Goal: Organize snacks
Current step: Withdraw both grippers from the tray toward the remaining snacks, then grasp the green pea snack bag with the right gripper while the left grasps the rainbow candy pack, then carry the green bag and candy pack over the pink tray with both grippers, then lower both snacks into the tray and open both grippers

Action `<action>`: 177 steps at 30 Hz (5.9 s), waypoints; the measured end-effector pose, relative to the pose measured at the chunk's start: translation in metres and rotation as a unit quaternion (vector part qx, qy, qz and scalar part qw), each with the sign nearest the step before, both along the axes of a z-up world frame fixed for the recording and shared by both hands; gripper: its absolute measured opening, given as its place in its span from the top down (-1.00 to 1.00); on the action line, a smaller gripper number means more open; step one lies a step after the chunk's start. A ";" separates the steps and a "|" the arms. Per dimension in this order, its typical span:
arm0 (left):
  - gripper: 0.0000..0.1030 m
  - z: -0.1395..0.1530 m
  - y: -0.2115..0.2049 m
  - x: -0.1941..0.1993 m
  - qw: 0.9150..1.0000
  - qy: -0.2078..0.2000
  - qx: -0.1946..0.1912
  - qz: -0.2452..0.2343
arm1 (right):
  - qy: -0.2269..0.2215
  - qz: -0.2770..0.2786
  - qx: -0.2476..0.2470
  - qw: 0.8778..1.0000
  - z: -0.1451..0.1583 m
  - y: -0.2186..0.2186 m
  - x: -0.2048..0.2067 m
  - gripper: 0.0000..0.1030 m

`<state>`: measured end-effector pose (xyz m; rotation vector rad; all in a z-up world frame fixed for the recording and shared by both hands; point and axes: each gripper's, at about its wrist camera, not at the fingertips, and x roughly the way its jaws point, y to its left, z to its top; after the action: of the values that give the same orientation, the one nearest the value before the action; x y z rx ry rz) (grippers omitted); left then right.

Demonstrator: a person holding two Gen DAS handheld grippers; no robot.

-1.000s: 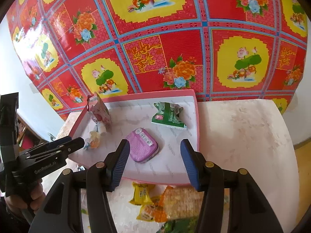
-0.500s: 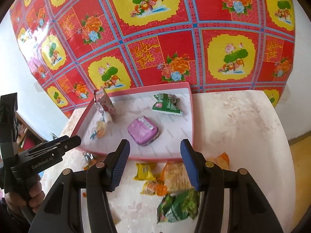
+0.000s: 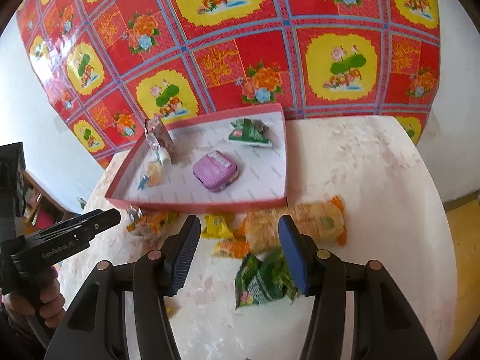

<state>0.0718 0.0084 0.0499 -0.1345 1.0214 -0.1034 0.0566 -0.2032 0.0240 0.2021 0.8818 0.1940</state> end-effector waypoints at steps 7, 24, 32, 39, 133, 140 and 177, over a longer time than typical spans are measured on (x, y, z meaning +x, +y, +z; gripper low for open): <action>0.09 -0.010 -0.003 -0.010 1.000 0.017 -0.003 -0.006 | 0.012 0.000 -0.007 1.000 -0.009 -0.002 -0.011 -0.08; 0.07 -0.027 -0.022 -0.022 0.999 0.033 0.001 -0.037 | 0.017 0.006 -0.031 0.999 -0.019 -0.002 -0.026 -0.08; 0.06 -0.034 -0.031 -0.022 0.998 0.039 0.010 -0.049 | 0.020 -0.015 -0.047 0.999 -0.024 -0.010 -0.023 -0.33; 0.03 -0.038 -0.034 -0.021 0.998 0.038 0.009 -0.052 | 0.045 -0.015 -0.029 0.998 -0.039 -0.014 -0.017 -0.33; 0.35 0.040 0.008 0.069 0.997 -0.068 0.044 -0.011 | -0.022 0.043 -0.001 0.999 0.041 0.038 0.085 0.10; 0.35 0.020 0.012 0.088 0.998 -0.053 0.035 -0.003 | -0.003 0.040 0.016 0.999 0.026 0.046 0.107 0.10; 0.16 -0.025 0.002 0.131 0.999 -0.012 0.039 0.008 | 0.046 0.032 0.047 0.997 -0.029 0.053 0.159 0.04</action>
<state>0.2032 0.0108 0.0246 -0.0690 0.9996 -0.0507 0.2158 -0.1502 -0.0045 0.2709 0.9714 0.2885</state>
